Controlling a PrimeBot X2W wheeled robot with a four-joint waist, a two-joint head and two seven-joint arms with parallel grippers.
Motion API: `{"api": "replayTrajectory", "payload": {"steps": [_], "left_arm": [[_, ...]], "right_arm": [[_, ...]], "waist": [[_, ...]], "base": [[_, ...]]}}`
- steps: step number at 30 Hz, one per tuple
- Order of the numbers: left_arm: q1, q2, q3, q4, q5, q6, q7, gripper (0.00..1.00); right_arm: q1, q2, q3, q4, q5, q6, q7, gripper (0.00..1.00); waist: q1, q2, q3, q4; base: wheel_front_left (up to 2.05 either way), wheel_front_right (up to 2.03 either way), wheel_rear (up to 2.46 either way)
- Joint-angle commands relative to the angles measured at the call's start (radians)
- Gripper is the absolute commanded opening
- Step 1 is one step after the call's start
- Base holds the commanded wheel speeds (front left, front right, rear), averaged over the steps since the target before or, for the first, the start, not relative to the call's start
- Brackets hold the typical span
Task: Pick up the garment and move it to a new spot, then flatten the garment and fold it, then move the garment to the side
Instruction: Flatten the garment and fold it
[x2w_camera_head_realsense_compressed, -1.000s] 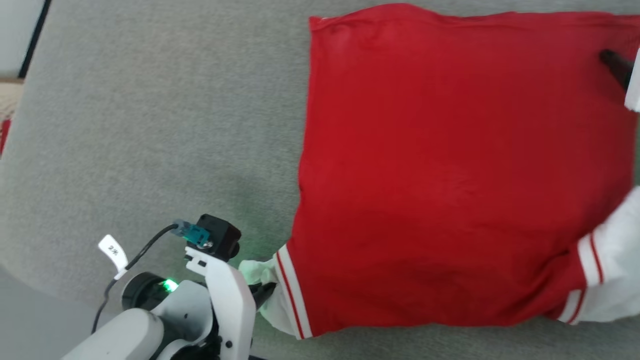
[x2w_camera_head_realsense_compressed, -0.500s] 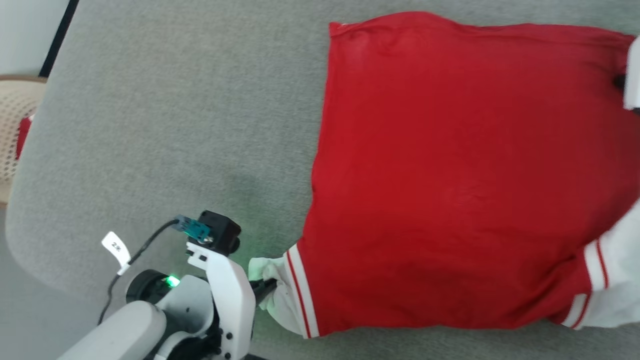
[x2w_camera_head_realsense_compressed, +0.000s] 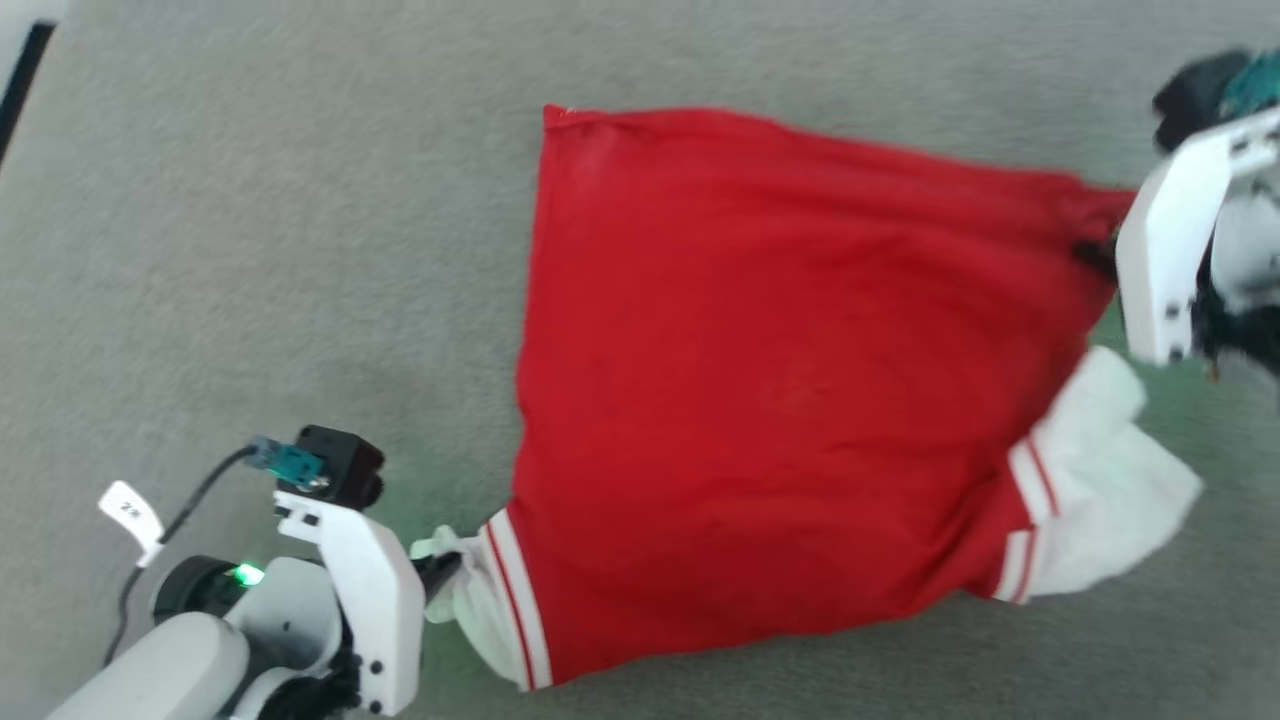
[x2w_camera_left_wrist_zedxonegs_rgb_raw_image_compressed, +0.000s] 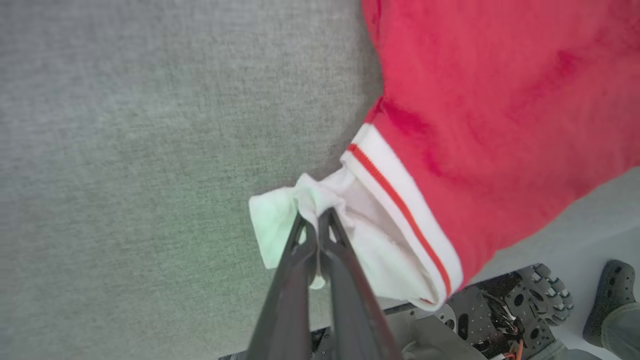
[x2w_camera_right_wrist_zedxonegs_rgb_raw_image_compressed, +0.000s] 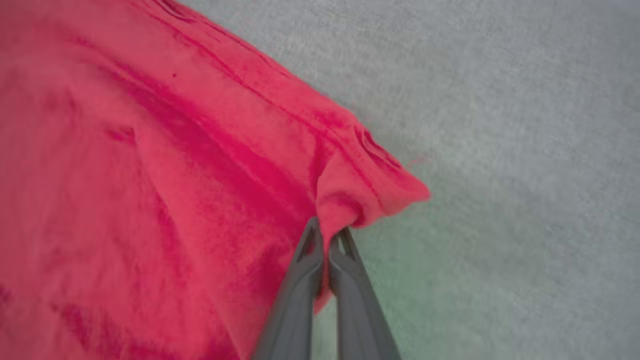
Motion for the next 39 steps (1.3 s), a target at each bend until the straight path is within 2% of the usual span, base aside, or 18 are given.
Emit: {"api": "replayTrajectory", "payload": {"steps": [1, 5, 6, 11, 14, 18, 21, 23, 24, 25, 26, 27, 30, 32, 39], "left_arm": [[0.018, 0.013, 0.010, -0.001, -0.007, 0.008, -0.006, 0.00], [0.024, 0.029, 0.022, -0.001, -0.012, 0.014, -0.011, 0.00], [0.031, 0.038, 0.026, -0.003, -0.015, 0.015, -0.013, 0.00], [0.035, 0.047, 0.038, -0.005, -0.022, 0.019, -0.017, 0.00], [0.031, 0.046, 0.040, -0.006, -0.024, 0.016, -0.020, 0.00], [0.020, 0.039, 0.041, -0.004, -0.025, 0.011, -0.023, 0.00], [0.013, 0.032, 0.041, 0.002, -0.024, 0.007, -0.030, 0.00], [0.007, 0.026, 0.041, 0.005, -0.026, 0.004, -0.032, 0.00], [0.003, 0.023, 0.041, 0.009, -0.024, 0.002, -0.034, 0.00], [-0.001, 0.020, 0.040, 0.011, -0.021, -0.001, -0.037, 0.00], [-0.001, 0.016, 0.041, 0.016, -0.024, -0.003, -0.040, 0.00], [-0.002, 0.013, 0.041, 0.021, -0.026, -0.005, -0.043, 0.00], [-0.002, 0.009, 0.042, 0.030, -0.025, -0.012, -0.052, 0.00], [0.000, 0.006, 0.038, 0.033, -0.020, -0.020, -0.058, 0.00], [0.012, -0.020, 0.030, 0.048, -0.027, -0.030, -0.077, 0.00]], "right_arm": [[0.056, -0.013, -0.006, -0.056, 0.023, -0.001, 0.009, 0.00], [0.166, -0.029, -0.029, -0.195, 0.052, -0.001, 0.035, 0.00], [0.250, -0.033, -0.066, -0.290, 0.057, -0.001, 0.059, 0.00], [0.483, 0.012, -0.187, -0.502, 0.040, -0.001, 0.147, 0.00], [0.609, 0.063, -0.258, -0.595, 0.016, -0.001, 0.193, 0.00], [0.729, 0.134, -0.303, -0.633, -0.028, -0.001, 0.215, 0.00], [0.757, 0.176, -0.287, -0.592, -0.044, -0.001, 0.150, 0.00], [0.749, 0.179, -0.262, -0.530, -0.068, -0.001, 0.079, 0.00], [0.739, 0.187, -0.253, -0.493, -0.074, -0.001, 0.037, 0.21], [0.731, 0.179, -0.240, -0.460, -0.086, -0.002, 0.003, 0.31], [0.721, 0.175, -0.229, -0.428, -0.094, -0.003, -0.030, 0.51], [0.714, 0.176, -0.220, -0.404, -0.092, -0.004, -0.056, 1.00], [0.700, 0.145, -0.192, -0.395, -0.072, -0.004, -0.101, 1.00], [0.709, 0.124, -0.213, -0.421, -0.062, -0.004, -0.120, 1.00], [0.758, 0.124, -0.314, -0.657, -0.021, -0.001, -0.066, 1.00]], "waist": [[0.0000, 0.0000, -0.035, -0.046], [0.0000, 0.0000, -0.048, -0.077], [0.0000, 0.0000, -0.053, -0.095], [0.0000, 0.0000, -0.057, -0.125], [0.0000, 0.0000, -0.050, -0.133], [0.0000, 0.0000, -0.038, -0.133], [0.0000, 0.0000, -0.029, -0.130], [0.0000, 0.0000, -0.023, -0.126], [0.0000, 0.0000, -0.021, -0.124], [0.0000, 0.0000, -0.020, -0.120], [0.0000, 0.0000, -0.019, -0.118], [0.0000, 0.0000, -0.019, -0.116], [0.0000, 0.0000, -0.022, -0.110], [0.0000, 0.0000, -0.026, -0.102], [0.0000, 0.0000, -0.037, -0.061]], "base": [[0.00, 0.00, 0.00], [0.00, 0.00, 0.00], [0.00, 0.00, 0.00], [0.00, 0.00, 0.00], [0.00, 0.00, 0.00], [0.00, 0.00, 0.00], [0.00, 0.00, 0.00], [0.00, 0.00, 0.00], [0.00, 0.00, 0.00], [0.00, 0.00, 0.00], [0.00, 0.00, 0.00], [0.00, 0.00, 0.00], [0.00, 0.00, 0.00], [0.00, 0.00, 0.00], [0.00, 0.00, 0.00]]}}
